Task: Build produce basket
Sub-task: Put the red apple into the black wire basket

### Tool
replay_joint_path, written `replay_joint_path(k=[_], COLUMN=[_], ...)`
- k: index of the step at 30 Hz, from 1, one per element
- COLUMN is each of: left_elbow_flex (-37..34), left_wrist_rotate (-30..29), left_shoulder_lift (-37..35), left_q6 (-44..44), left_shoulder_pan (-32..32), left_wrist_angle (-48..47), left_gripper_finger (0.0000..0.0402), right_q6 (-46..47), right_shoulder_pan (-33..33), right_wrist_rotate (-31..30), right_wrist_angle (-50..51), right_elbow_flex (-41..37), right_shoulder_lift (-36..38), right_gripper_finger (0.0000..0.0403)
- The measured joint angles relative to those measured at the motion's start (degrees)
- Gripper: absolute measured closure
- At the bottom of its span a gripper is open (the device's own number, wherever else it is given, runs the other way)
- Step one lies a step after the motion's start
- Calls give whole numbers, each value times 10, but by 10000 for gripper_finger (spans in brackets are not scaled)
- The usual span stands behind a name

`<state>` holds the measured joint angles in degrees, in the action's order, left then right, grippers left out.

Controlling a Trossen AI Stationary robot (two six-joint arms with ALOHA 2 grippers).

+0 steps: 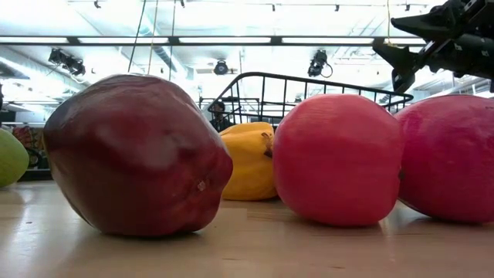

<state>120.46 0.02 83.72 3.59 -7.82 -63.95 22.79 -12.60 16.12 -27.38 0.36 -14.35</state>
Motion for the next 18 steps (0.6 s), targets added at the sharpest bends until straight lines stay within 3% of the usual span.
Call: replay_joint_path(k=[10,18], left_elbow_flex=[-9,-145], left_wrist_rotate=[-14,-29], left_shoulder_lift=[-14,-83], left_q6=[-15,-26], left_shoulder_pan=[-8,-10], left_wrist_angle=[8,119], left_gripper_finger=[12,12], right_q6=[0,0], right_shoulder_pan=[0,0], right_wrist_rotate=[0,0], right_wrist_angle=[0,0], right_elbow_flex=[0,0], right_shoulder_lift=[0,0], right_gripper_finger=[172,172])
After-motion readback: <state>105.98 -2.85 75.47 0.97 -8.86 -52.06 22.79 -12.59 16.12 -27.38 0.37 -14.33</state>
